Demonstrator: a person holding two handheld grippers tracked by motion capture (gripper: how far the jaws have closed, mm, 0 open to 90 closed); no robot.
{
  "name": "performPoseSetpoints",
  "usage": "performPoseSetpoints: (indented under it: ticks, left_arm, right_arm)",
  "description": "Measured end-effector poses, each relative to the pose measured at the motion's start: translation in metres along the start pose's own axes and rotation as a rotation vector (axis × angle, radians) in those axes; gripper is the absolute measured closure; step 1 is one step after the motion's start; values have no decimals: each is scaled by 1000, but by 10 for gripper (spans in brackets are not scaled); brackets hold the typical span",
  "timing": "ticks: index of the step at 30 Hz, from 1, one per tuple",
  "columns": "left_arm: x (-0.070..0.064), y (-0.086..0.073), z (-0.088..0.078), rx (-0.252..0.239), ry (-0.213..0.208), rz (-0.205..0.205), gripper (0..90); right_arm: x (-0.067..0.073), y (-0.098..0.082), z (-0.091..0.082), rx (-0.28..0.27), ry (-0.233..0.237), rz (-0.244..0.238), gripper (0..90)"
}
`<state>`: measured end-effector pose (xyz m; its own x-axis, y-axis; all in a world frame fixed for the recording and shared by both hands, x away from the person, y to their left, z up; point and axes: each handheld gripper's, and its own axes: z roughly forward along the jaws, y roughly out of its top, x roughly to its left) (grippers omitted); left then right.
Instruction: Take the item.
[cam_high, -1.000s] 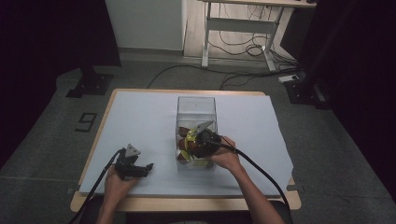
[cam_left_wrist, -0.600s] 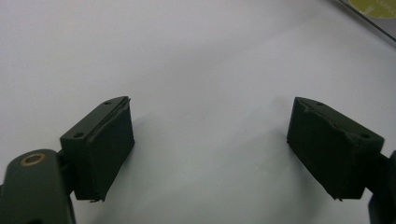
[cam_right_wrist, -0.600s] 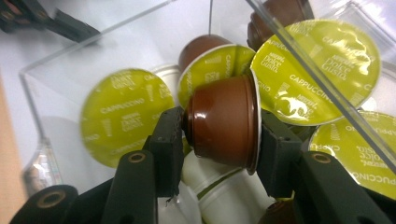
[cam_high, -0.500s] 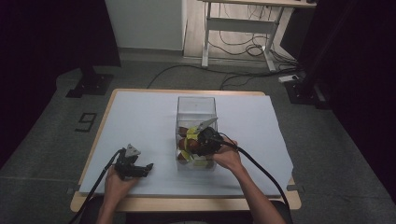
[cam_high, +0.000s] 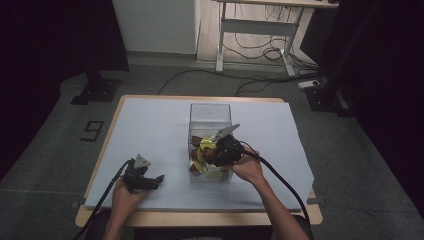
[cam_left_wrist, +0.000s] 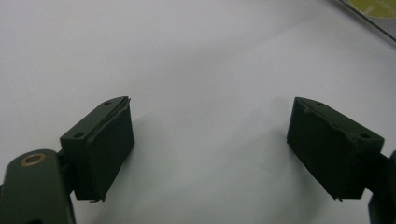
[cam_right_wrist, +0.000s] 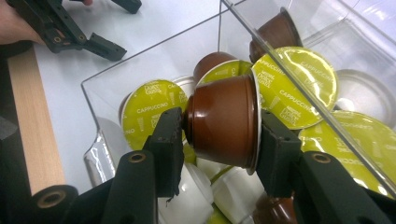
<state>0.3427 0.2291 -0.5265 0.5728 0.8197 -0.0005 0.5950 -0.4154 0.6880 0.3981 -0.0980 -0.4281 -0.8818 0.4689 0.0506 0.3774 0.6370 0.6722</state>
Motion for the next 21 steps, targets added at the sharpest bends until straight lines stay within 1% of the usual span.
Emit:
performPoseSetpoints:
  ticks: [5,13,21]
  left_arm:
    - [0,0,0,0,0,0,143]
    - [0,0,0,1,0,0,143]
    - [0,0,0,0,0,0,142]
  right_arm:
    - [1,0,-9,-21,3,4,560]
    - [1,-1,-17,-32,-9,-2,560]
    - [0,-5,-28,-46,-16,13,560]
